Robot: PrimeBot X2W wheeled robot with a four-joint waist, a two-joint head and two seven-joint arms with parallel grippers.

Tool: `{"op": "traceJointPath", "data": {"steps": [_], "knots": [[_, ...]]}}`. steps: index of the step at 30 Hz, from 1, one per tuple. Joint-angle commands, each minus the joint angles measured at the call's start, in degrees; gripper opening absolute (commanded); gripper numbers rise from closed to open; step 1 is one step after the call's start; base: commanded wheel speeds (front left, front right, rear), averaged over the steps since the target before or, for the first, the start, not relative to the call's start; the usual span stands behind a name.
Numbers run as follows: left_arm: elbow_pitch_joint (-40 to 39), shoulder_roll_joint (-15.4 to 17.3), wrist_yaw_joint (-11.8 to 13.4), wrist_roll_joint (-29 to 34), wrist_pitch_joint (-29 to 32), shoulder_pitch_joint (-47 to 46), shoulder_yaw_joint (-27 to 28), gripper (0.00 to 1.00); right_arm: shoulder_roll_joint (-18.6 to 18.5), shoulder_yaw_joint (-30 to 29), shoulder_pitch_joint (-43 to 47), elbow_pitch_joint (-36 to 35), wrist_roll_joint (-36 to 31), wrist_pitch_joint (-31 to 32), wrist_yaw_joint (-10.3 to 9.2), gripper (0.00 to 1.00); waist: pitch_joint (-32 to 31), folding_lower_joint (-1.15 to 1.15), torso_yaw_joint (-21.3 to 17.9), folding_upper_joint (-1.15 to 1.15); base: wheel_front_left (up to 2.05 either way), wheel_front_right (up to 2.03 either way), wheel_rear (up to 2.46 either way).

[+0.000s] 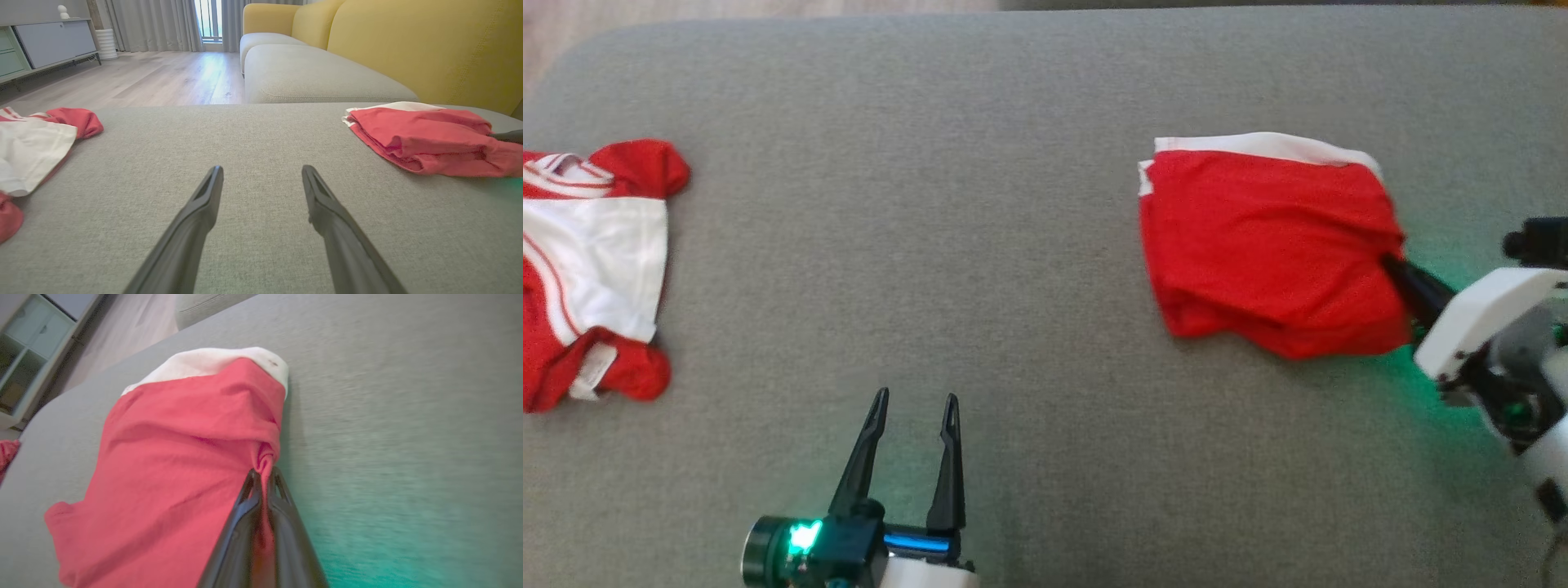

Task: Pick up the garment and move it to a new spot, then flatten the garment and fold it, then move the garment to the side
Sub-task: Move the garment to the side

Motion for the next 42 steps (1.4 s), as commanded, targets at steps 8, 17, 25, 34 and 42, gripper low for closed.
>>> {"op": "traceJointPath", "data": {"steps": [8,17,25,34,42], "knots": [[-2.1,-0.31,-1.14,1.08,-0.3,-6.26,-0.26,1.0,-13.67,2.08,-5.3,-1.9,-2.64,-3.49,0.43,0.0,6.25,0.0,-4.37,0.0,0.0,0.0,0.0],[-1.74,-0.31,-2.86,2.65,-0.3,-13.52,-2.51,1.0,-25.49,-0.35,-7.85,-0.26,-2.67,-7.95,0.43,0.0,15.33,0.0,-6.48,0.0,0.0,0.0,0.0],[-2.01,-0.31,-3.3,3.19,-0.3,-17.53,-3.23,1.0,-31.07,-3.36,-9.18,5.65,-3.18,-11.87,0.43,0.0,19.74,0.0,-6.13,0.0,0.0,0.0,0.0],[-1.61,-0.31,-3.06,1.92,-0.3,-18.42,-3.51,1.0,-28.83,-4.44,-14.0,12.52,-12.28,-18.35,0.43,1.0,17.38,0.0,-5.22,0.0,0.0,0.0,0.0],[-0.14,-0.31,-1.28,0.27,-0.31,-12.8,-2.36,1.0,-14.72,-2.7,-12.41,13.37,-19.75,-24.04,0.43,1.0,3.46,0.0,-4.4,0.0,0.0,0.0,0.0]]}}
